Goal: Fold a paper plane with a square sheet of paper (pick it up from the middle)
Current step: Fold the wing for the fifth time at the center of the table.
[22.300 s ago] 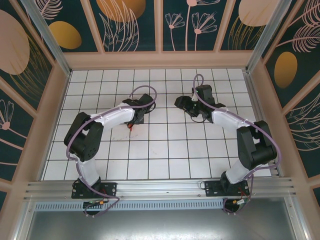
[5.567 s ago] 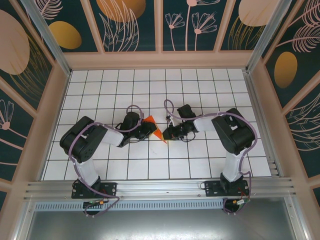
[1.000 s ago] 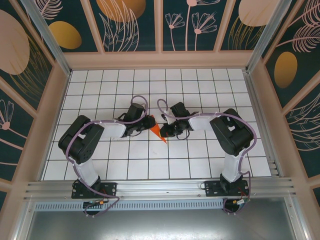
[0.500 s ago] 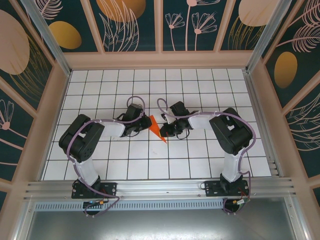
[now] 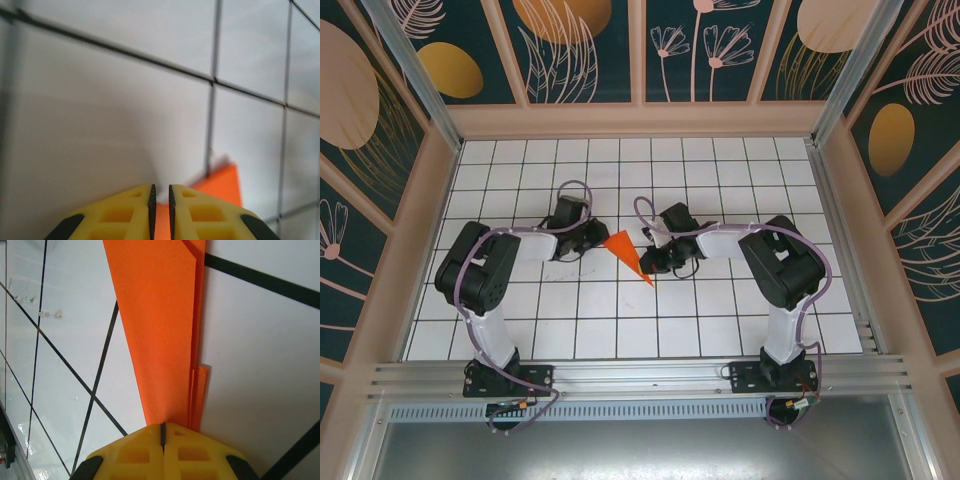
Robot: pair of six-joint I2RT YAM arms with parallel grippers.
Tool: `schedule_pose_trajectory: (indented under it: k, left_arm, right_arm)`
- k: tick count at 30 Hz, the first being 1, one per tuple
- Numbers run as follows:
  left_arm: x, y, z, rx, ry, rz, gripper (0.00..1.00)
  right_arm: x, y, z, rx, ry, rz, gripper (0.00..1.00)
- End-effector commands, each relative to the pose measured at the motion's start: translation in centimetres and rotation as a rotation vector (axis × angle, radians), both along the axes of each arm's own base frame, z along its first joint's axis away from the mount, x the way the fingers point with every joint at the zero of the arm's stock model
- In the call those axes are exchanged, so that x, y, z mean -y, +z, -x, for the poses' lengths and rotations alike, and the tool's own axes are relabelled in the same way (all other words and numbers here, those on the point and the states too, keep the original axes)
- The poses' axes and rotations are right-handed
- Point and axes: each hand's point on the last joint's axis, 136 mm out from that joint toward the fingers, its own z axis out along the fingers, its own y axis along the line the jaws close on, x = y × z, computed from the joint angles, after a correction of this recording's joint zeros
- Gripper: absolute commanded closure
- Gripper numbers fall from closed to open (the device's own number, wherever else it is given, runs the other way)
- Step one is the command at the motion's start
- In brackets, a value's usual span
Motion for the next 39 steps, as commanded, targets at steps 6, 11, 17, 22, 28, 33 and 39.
schedule_pose_trajectory:
  k: [6,11,17,22,28,33,39]
  left_arm:
    - [-2.8,6.3,-0.7,0.194,0.061,0.003,0.82]
    - [1.3,6.6,2.2,0.187,-0.026,0.112,0.87]
    - [8.0,3.9,5.7,0.095,-0.171,0.195,0.97]
    - [9.3,1.4,7.0,0.033,-0.21,0.192,1.0]
    - [8.0,-1.6,7.4,-0.048,-0.18,0.094,1.0]
    - [5.1,-3.6,7.2,-0.091,-0.113,-0.006,1.0]
    - [0.4,-4.1,5.0,-0.093,-0.011,-0.009,1.0]
  right_arm:
    - [5.7,-5.8,2.7,-0.125,-0.05,0.269,1.0]
    - [5.7,-5.7,2.7,-0.123,-0.057,0.266,1.0]
    - [5.6,-5.7,2.7,-0.127,-0.064,0.267,1.0]
    - [5.7,-5.7,2.9,-0.13,-0.062,0.275,1.0]
    - [6.2,-6.2,3.3,-0.14,-0.061,0.307,1.0]
    - [7.1,-7.0,3.7,-0.153,-0.065,0.351,1.0]
    - [7.6,-7.5,3.9,-0.16,-0.072,0.378,1.0]
